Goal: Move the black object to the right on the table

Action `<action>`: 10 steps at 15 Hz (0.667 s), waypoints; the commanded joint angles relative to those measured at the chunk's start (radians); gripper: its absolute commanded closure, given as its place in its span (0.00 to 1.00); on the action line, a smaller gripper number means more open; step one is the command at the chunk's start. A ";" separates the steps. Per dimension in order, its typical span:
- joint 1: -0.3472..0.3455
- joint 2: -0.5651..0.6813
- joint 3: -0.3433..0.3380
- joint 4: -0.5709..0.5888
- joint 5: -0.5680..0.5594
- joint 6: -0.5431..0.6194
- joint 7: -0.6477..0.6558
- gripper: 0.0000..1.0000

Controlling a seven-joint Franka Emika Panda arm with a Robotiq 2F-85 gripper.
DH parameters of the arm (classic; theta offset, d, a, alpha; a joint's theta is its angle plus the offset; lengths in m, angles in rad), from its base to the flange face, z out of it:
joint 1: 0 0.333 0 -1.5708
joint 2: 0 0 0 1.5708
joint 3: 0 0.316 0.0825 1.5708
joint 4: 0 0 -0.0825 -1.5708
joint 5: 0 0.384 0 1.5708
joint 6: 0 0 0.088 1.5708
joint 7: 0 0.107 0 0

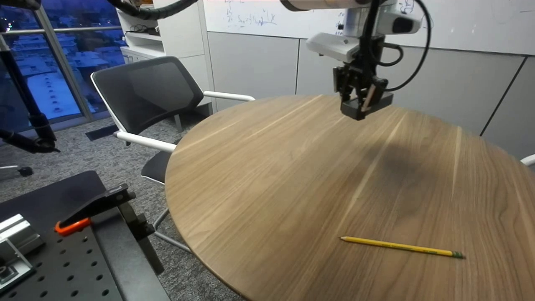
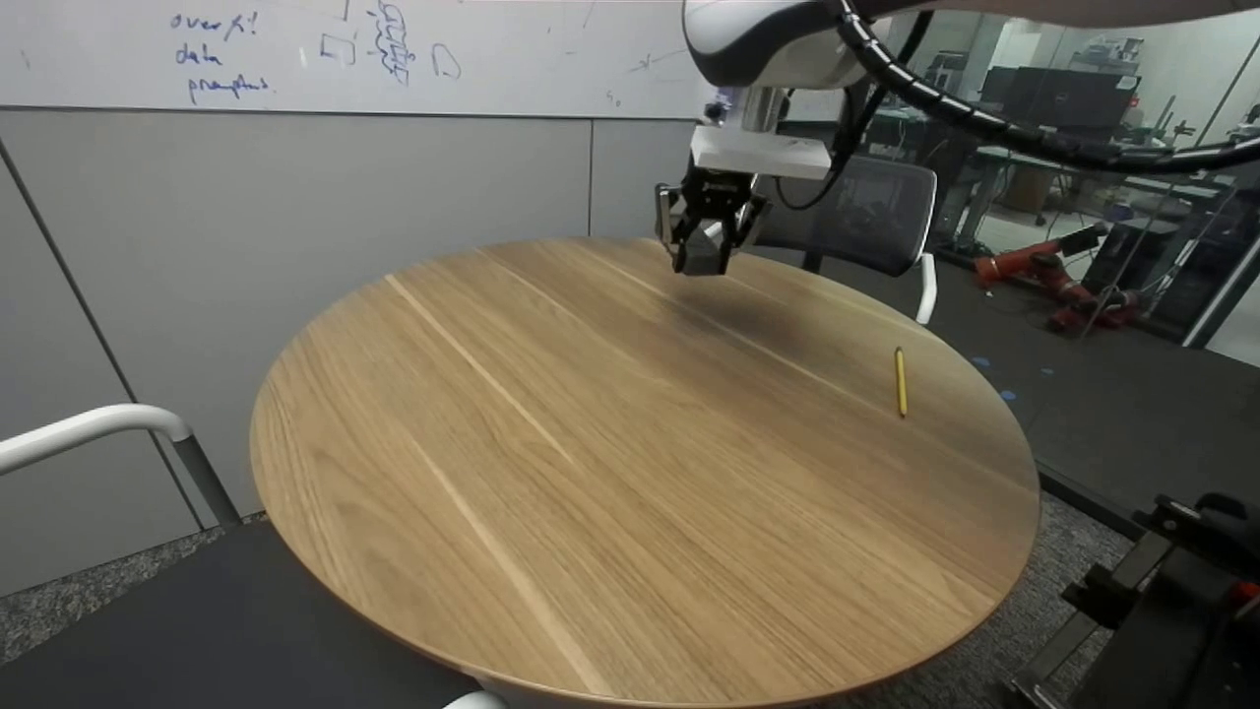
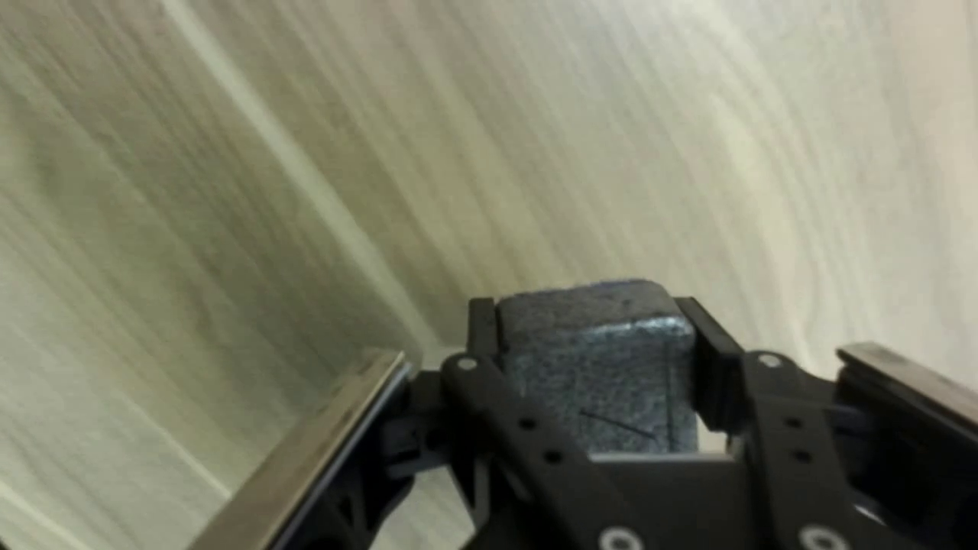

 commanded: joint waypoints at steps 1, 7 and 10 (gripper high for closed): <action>0.073 0.014 0.030 -0.038 -0.038 -0.013 -0.106 0.67; 0.208 0.129 0.051 0.004 -0.080 -0.077 -0.258 0.67; 0.279 0.099 0.051 -0.096 -0.125 -0.040 -0.322 0.67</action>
